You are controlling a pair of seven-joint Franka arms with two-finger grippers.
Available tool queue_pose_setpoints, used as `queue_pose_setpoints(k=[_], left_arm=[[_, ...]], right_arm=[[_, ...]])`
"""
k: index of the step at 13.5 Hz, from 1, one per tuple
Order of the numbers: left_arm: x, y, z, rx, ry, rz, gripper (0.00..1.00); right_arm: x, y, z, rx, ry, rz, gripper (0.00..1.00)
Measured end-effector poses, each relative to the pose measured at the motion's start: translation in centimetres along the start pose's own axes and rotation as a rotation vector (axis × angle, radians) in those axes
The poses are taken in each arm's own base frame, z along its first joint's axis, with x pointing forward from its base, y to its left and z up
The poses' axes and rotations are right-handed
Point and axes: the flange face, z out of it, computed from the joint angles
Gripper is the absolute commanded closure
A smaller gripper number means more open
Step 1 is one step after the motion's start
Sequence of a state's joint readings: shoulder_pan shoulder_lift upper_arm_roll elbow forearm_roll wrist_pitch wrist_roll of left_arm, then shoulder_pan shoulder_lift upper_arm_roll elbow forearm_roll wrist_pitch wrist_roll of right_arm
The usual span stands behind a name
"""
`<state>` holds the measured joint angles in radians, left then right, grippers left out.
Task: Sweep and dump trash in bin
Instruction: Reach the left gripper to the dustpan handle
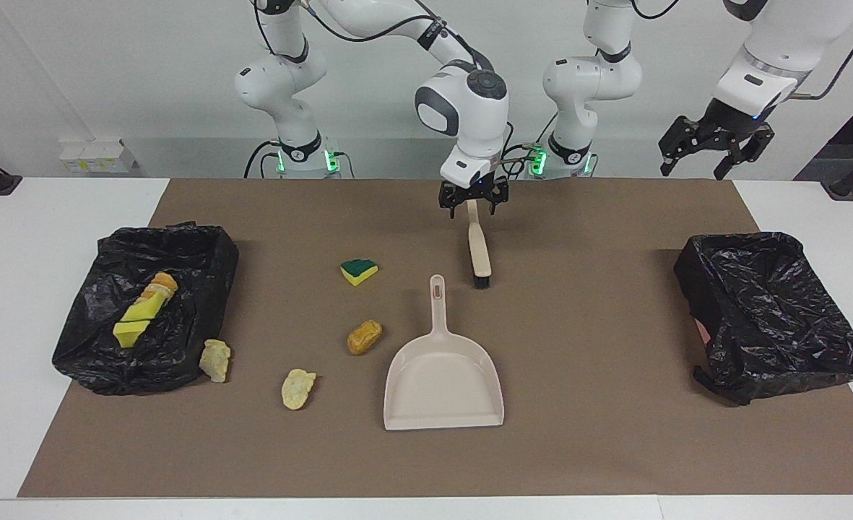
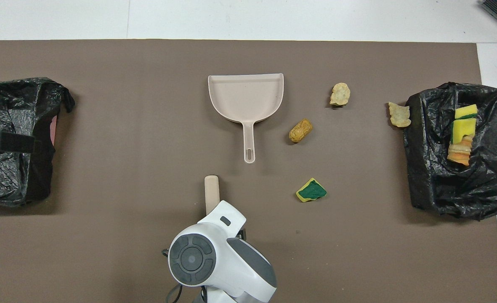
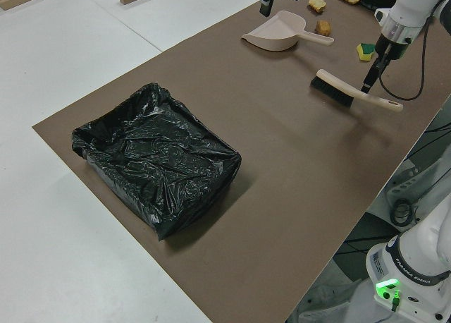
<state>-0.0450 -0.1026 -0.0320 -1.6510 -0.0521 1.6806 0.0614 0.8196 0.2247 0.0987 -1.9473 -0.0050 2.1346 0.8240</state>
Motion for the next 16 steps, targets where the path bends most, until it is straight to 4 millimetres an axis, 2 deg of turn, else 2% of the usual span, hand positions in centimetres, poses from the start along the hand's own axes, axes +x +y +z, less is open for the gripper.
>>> queue_pose_setpoints(k=[2,4,8,9,10,11,12,14,16], left_arm=[[2.3,2.9,2.7,-0.008,0.040,0.025,0.00],[4.3,7.5,6.0,-0.025,0.058,0.036,0.00],[6.2,15.7,12.0,-0.057,0.062,0.000,0.00],[6.6,17.6,13.7,-0.065,0.062,-0.014,0.00],[6.7,19.8,15.5,-0.071,0.053,-0.021,0.00],[6.8,22.3,17.4,-0.081,0.054,-0.029,0.00],[6.9,25.0,19.4,-0.096,0.066,-0.050,0.00],[7.0,28.3,22.9,-0.118,0.080,-0.079,0.00],[7.0,30.4,24.6,-0.139,0.102,-0.084,0.00]], right_arm=[[-0.8,0.1,1.2,0.003,-0.035,0.013,0.17],[-1.5,-0.1,1.9,0.015,-0.071,0.028,0.28],[-2.0,-0.2,2.3,0.018,-0.087,0.033,0.32],[-2.1,-0.2,2.4,0.024,-0.097,0.040,0.38],[-2.3,-0.2,2.4,0.026,-0.103,0.043,0.53],[-2.4,-0.2,2.5,0.028,-0.106,0.043,0.81],[-2.5,-0.3,2.5,0.028,-0.107,0.042,1.00],[-2.5,-0.3,2.5,0.030,-0.108,0.038,1.00],[-2.7,-0.4,2.4,0.040,-0.121,0.048,1.00]])
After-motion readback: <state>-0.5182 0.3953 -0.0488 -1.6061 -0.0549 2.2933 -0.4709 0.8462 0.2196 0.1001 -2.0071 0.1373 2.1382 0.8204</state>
